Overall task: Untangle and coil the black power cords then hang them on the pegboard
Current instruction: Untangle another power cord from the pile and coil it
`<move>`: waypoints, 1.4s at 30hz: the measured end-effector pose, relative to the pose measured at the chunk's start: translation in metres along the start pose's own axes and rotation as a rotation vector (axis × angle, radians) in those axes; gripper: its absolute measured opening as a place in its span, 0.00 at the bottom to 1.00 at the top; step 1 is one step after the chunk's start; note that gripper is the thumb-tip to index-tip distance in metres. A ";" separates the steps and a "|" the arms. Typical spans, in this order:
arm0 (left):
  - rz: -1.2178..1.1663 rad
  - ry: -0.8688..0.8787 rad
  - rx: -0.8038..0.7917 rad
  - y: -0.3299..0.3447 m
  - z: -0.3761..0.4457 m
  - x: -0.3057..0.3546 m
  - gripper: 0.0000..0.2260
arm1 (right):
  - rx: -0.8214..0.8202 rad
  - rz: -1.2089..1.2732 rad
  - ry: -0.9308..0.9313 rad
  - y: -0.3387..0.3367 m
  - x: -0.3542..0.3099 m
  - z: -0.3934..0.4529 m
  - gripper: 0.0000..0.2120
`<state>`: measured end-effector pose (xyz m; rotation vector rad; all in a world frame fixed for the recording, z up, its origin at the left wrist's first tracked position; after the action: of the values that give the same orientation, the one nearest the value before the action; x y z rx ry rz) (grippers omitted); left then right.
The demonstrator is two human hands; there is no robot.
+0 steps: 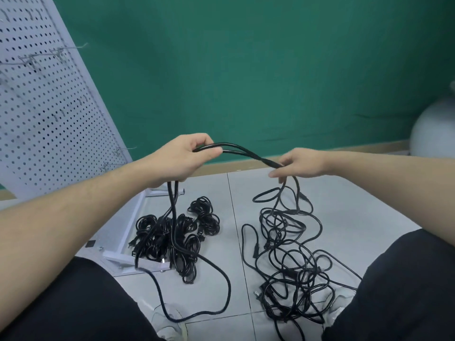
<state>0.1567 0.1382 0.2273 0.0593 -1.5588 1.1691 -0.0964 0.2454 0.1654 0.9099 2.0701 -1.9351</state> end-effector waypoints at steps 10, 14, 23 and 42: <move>-0.029 -0.232 -0.264 -0.012 -0.016 -0.016 0.18 | 0.138 0.105 -0.033 -0.018 0.003 0.000 0.07; 0.015 -0.305 -0.348 -0.014 -0.018 -0.030 0.17 | 0.148 0.285 0.052 -0.020 0.003 -0.001 0.18; 0.227 -0.567 -0.572 -0.029 -0.028 -0.080 0.15 | 0.005 0.466 -0.059 -0.019 -0.029 -0.007 0.03; 0.027 -0.001 -0.183 0.030 -0.002 0.001 0.15 | 0.008 0.408 -0.316 0.009 -0.116 -0.013 0.08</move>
<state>0.1397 0.1555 0.2089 -0.0817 -1.6653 1.0426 0.0049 0.2206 0.2194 0.8777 1.5612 -1.7374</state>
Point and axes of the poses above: each hand's wrist, its own z-axis towards the middle knuckle, its own y-axis out of the palm, x = y × z, the point moved 5 cm from there along z, towards the middle knuckle, and after that the axes turned 7 degrees about x, right-handed, at the moved point
